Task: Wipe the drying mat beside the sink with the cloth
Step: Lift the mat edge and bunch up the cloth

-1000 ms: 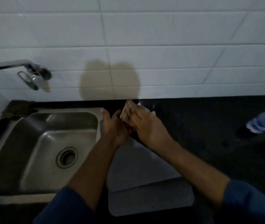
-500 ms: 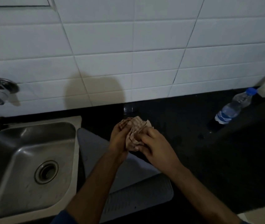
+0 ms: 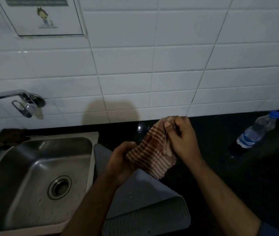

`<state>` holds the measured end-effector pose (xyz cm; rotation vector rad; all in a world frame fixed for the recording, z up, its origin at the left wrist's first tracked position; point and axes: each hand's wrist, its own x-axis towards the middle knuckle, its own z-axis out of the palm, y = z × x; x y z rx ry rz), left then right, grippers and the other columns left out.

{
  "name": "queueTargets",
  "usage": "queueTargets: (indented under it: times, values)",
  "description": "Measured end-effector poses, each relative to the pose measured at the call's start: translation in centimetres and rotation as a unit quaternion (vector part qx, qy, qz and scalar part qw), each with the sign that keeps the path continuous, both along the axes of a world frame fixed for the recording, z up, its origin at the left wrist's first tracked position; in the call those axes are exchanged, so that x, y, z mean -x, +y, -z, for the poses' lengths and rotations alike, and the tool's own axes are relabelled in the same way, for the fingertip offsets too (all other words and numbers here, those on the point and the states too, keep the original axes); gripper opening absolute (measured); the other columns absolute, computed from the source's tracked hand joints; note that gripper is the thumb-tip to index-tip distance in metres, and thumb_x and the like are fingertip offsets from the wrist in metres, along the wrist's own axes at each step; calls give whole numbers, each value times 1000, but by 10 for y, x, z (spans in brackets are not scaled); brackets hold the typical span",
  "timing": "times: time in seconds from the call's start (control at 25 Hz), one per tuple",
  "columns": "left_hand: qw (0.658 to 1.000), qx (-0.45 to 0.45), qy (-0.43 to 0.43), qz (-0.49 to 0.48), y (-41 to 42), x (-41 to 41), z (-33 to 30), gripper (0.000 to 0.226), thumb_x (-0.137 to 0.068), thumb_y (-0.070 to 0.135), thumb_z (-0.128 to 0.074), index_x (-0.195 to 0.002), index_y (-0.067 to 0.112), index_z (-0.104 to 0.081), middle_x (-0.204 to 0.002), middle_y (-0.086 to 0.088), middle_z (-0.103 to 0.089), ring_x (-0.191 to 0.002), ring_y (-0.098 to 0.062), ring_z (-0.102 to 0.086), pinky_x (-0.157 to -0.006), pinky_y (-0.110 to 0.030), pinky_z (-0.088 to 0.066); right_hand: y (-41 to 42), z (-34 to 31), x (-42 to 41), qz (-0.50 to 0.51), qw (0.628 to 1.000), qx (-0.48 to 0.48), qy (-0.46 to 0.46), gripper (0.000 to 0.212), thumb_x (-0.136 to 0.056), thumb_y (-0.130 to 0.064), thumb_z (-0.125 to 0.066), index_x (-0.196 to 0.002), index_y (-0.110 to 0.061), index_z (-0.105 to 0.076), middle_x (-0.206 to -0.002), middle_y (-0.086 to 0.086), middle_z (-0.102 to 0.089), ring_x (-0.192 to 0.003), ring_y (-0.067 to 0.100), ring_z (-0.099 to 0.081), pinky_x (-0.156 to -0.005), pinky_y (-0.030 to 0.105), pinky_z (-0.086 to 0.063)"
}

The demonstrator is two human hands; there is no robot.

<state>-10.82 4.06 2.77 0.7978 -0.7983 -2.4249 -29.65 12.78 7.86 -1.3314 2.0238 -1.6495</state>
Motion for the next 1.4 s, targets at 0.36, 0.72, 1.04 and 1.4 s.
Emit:
queueTargets:
  times: [0.36, 0.72, 1.04, 1.4]
  values:
    - [973, 210, -93, 19, 34, 21, -10, 34, -86, 22, -65, -119, 14, -63, -103, -1, -75, -93, -14, -71, -75, -22, -56, -3, -12, -2, -257, 961, -95, 24, 22, -100, -2, -55, -112, -10, -70, -106, -3, -72, -102, 8, -68, -92, 24, -52]
    - [974, 215, -45, -60, 27, 7, -51, 25, -90, 19, -55, -108, 8, -68, -94, -8, -76, -86, -18, -72, -70, -27, -58, 9, -8, -33, -203, 979, -5, 1, 51, -98, -1, -56, -143, -25, -51, -131, -14, -56, -122, 0, -54, -106, 19, -42]
    - [983, 155, -22, -93, 38, -11, -71, 34, -87, 24, -54, -113, 9, -70, -110, -16, -73, -98, -26, -70, -86, -36, -59, 13, -20, -32, -215, 964, 14, 153, 46, -97, -18, -59, -140, -33, -52, -132, -9, -41, -120, 6, -48, -101, 28, -47]
    - [944, 260, -202, -38, 41, -29, -120, 50, -81, 6, -74, -126, 9, -52, -121, -22, -65, -110, -34, -66, -96, -49, -54, 18, -49, -28, -345, 883, 0, 318, 51, -97, -24, -50, -146, -36, -44, -137, 0, -45, -106, 9, -56, -85, 24, -52]
